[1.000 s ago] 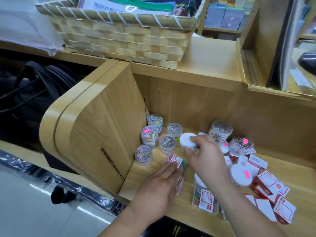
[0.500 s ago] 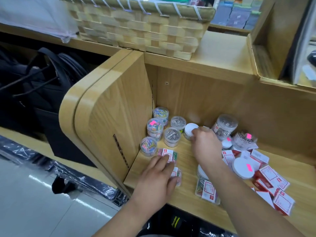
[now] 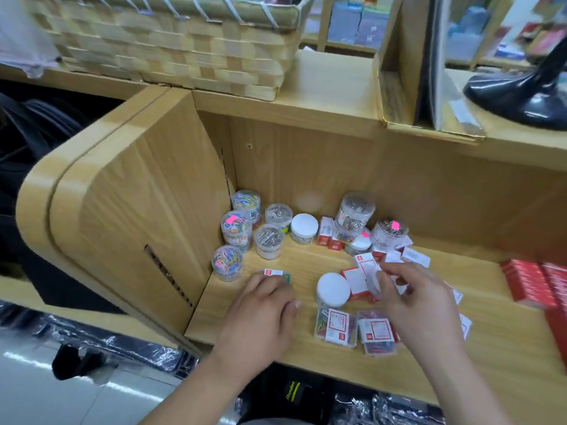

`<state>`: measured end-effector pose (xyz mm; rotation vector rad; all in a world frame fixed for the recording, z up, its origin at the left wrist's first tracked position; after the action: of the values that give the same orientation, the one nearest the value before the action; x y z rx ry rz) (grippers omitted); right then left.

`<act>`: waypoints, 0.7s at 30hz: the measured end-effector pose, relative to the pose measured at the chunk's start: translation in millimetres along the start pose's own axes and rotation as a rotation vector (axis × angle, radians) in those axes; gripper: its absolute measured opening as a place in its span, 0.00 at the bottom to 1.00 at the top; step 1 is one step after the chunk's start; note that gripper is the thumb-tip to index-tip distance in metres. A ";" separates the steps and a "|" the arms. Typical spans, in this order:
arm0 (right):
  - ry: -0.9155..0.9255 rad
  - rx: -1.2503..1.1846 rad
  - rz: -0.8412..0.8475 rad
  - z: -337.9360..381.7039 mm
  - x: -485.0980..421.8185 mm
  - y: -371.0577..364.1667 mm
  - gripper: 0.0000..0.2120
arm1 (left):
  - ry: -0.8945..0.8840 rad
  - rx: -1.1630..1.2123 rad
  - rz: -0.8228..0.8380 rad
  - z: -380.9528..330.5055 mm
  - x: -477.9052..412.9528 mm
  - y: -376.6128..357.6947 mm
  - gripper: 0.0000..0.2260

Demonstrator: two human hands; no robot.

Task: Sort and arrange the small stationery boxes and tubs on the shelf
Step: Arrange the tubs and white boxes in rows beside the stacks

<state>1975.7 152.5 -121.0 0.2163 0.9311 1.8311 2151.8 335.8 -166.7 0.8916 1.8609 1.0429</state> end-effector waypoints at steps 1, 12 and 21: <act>-0.007 0.071 -0.007 -9.5 1.2 1.7 0.07 | -0.005 0.032 0.015 -9.3 -8.1 -4.0 0.10; -0.156 0.174 0.154 -39.2 -6.7 -10.5 0.20 | 0.150 0.136 0.253 -40.1 -50.5 -48.6 0.15; -0.068 -0.100 0.199 -1.6 -4.8 -21.1 0.18 | 0.176 0.087 -0.103 14.6 -93.2 16.0 0.18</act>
<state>1992.0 151.3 -135.3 0.3161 0.7916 2.0350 2207.4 267.6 -129.1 0.7649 2.0901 1.0101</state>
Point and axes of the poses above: each hand's wrist, its own x-axis away from the middle knuckle, its own y-axis out of the back of the hand, z = x × y, the point moved 9 cm from there along -x, towards the middle knuckle, and after that the axes turned 7 degrees about -x, right-handed, at the moved point
